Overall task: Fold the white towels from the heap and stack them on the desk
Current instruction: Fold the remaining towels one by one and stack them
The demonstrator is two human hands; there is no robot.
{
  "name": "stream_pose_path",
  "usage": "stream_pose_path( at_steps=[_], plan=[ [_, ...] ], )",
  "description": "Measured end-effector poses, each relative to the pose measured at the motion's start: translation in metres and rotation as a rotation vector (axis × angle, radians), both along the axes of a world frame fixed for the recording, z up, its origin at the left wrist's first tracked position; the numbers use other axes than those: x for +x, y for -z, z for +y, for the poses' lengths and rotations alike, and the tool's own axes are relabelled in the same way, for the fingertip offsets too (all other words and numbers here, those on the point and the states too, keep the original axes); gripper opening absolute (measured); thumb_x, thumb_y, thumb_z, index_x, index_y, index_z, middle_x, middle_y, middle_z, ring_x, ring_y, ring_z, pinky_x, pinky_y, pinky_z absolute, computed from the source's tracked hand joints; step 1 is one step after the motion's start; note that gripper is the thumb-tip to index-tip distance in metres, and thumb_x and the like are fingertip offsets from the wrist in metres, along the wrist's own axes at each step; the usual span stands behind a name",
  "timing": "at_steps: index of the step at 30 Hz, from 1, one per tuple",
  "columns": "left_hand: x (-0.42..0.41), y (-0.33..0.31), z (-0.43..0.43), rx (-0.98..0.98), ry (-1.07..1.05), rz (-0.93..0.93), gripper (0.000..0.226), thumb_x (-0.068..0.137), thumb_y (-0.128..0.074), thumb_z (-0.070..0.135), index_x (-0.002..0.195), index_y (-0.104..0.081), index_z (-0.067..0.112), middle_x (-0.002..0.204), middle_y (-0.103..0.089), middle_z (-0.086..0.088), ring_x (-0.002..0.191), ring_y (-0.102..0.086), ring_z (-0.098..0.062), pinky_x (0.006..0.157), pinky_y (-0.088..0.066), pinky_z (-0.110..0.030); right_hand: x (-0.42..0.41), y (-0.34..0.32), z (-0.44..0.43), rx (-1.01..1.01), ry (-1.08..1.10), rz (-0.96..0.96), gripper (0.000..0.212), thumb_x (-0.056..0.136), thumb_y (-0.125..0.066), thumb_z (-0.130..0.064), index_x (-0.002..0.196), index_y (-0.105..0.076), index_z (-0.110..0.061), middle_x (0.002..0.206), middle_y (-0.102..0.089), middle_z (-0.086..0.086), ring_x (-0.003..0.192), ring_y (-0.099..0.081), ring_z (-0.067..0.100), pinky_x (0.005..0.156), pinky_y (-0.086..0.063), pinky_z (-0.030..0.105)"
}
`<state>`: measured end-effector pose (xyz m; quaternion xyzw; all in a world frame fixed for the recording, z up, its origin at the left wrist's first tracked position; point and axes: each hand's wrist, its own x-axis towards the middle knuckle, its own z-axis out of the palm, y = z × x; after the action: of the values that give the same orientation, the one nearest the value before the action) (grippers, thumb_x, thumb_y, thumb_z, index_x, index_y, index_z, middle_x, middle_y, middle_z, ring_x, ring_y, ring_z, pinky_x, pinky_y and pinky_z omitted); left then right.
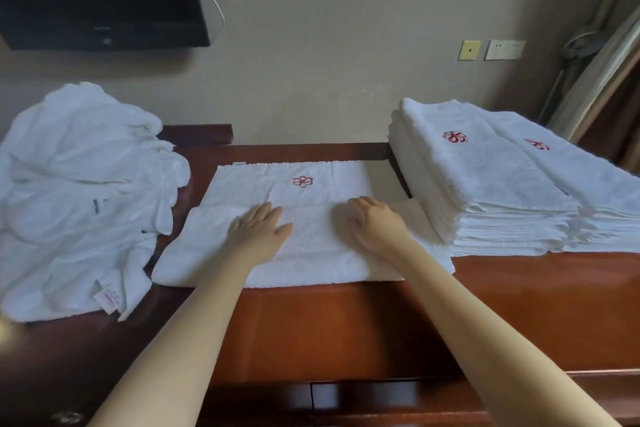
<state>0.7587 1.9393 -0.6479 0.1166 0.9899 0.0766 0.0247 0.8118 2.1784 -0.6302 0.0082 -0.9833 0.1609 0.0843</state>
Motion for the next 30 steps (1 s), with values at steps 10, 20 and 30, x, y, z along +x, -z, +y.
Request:
stream_pose_path(
  at_steps=[10, 20, 30],
  plan=[
    [-0.001, 0.011, -0.008, -0.003, -0.055, 0.036, 0.068, 0.093, -0.013, 0.065, 0.153, -0.008, 0.032, 0.161, 0.000, 0.006, 0.148, 0.003, -0.016, 0.118, -0.004, -0.044, -0.014, 0.008, 0.036, 0.129, 0.070, -0.183, 0.059, 0.094, -0.021, -0.065, 0.145, -0.030, -0.036, 0.154, -0.028, -0.009, 0.144, -0.017, 0.018, 0.116, -0.010, 0.050],
    [-0.008, 0.001, -0.010, 0.003, -0.052, 0.017, 0.063, 0.096, -0.023, 0.058, 0.151, -0.018, 0.030, 0.161, -0.011, 0.005, 0.147, -0.007, -0.017, 0.117, -0.009, -0.044, -0.022, 0.005, -0.038, 0.016, -0.146, -0.057, 0.054, 0.101, -0.035, -0.044, 0.151, -0.025, -0.024, 0.159, -0.021, 0.006, 0.147, -0.015, 0.020, 0.117, -0.007, 0.047],
    [-0.005, 0.000, -0.071, -0.049, -0.234, 0.001, 0.070, 0.094, -0.010, 0.064, 0.154, -0.007, 0.026, 0.161, 0.004, -0.004, 0.148, 0.006, -0.024, 0.119, -0.002, -0.047, -0.033, 0.022, -0.061, 0.078, -0.104, -0.006, 0.057, 0.098, -0.029, -0.056, 0.147, -0.034, -0.027, 0.153, -0.034, -0.005, 0.143, -0.025, 0.017, 0.116, -0.013, 0.046]
  ],
)
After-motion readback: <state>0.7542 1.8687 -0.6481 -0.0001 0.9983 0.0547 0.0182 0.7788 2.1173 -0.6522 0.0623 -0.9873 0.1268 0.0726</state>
